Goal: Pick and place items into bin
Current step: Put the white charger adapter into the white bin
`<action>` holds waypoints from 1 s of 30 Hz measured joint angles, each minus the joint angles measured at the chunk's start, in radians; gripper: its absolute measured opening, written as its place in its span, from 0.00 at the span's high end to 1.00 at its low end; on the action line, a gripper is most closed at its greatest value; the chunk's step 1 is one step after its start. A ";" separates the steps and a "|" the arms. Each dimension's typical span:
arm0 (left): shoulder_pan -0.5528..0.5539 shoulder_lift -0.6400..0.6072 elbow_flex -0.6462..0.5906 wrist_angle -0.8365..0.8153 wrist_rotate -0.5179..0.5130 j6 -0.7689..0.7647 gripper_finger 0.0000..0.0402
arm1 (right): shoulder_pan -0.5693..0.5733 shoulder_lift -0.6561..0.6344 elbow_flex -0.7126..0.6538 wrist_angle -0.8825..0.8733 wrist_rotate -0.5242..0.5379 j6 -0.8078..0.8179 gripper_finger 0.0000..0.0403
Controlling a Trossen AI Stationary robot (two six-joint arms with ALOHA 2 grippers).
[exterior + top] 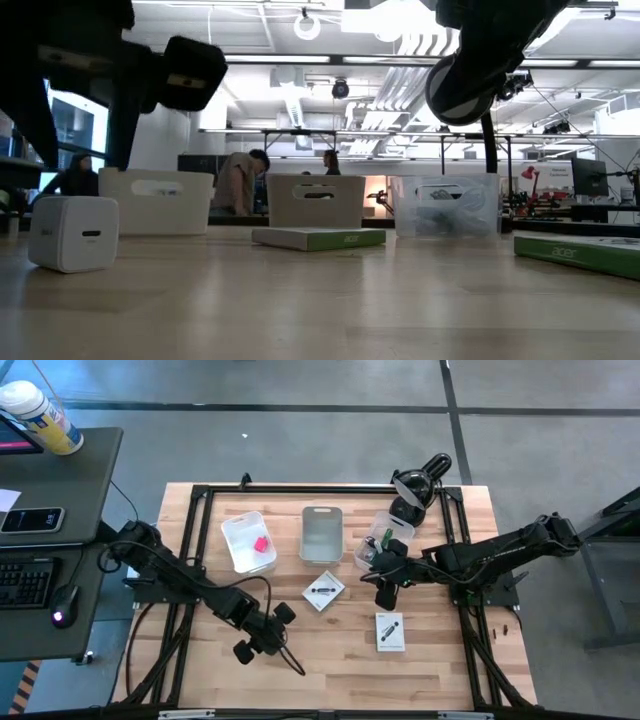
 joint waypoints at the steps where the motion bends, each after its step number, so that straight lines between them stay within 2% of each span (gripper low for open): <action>1: 0.000 0.005 0.000 -0.006 -0.003 0.002 0.67 | 0.000 0.000 0.000 0.000 0.000 0.001 0.65; 13: 0.000 0.031 0.000 -0.010 -0.006 0.045 0.67 | 0.000 0.000 0.000 0.000 -0.005 0.017 0.65; 24: 0.000 0.106 0.000 0.041 0.021 0.028 0.67 | 0.000 0.000 0.000 0.005 -0.003 0.017 0.65; 30: 0.000 0.107 0.000 0.033 0.013 0.019 0.67 | 0.000 0.000 0.000 0.004 -0.003 0.017 0.65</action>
